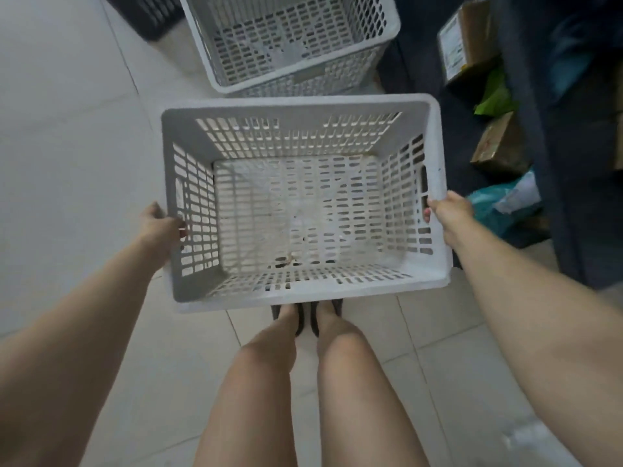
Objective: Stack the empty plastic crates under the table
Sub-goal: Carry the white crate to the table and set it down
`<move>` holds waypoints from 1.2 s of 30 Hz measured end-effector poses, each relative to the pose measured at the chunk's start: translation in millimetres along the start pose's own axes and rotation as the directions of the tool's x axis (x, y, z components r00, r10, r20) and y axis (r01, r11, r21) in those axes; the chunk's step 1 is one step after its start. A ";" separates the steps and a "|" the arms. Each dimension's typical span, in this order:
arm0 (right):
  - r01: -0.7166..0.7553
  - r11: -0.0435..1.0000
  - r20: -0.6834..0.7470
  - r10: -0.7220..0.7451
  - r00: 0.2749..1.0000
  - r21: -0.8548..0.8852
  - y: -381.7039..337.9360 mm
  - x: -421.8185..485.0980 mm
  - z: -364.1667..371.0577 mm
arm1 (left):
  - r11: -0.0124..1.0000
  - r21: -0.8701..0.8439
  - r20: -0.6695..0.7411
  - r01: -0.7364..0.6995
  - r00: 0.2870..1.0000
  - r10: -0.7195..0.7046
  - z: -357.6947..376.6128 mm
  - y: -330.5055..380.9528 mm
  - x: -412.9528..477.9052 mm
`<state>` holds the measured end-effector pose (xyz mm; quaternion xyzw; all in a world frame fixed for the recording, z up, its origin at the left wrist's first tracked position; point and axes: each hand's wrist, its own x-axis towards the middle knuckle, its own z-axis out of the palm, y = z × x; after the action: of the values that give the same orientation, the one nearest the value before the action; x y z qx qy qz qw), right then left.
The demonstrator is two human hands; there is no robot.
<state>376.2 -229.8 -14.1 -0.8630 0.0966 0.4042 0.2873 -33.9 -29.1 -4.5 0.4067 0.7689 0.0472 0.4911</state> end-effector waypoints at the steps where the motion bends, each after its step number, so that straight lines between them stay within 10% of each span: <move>1: -0.018 1.000 0.002 0.018 1.000 0.009 8.9 -19.7 -17.0 | 1.000 0.024 0.019 -0.018 1.000 0.018 -9.3 4.4 -20.2; 16: -0.135 0.905 -0.289 0.266 0.920 0.404 220.6 -300.0 -220.4 | 0.887 0.231 0.389 -0.400 0.874 0.292 -16.1 42.4 -249.2; 36: -0.184 0.606 -0.328 0.632 0.702 0.774 560.5 -351.6 -529.0 | 0.532 0.393 0.726 -0.750 0.608 0.321 322.3 -60.8 -603.6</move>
<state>262.2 -1014.0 285.4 -0.7196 0.5270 0.1149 0.4373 299.4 -580.4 234.0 0.7748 0.3694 -0.1982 0.4732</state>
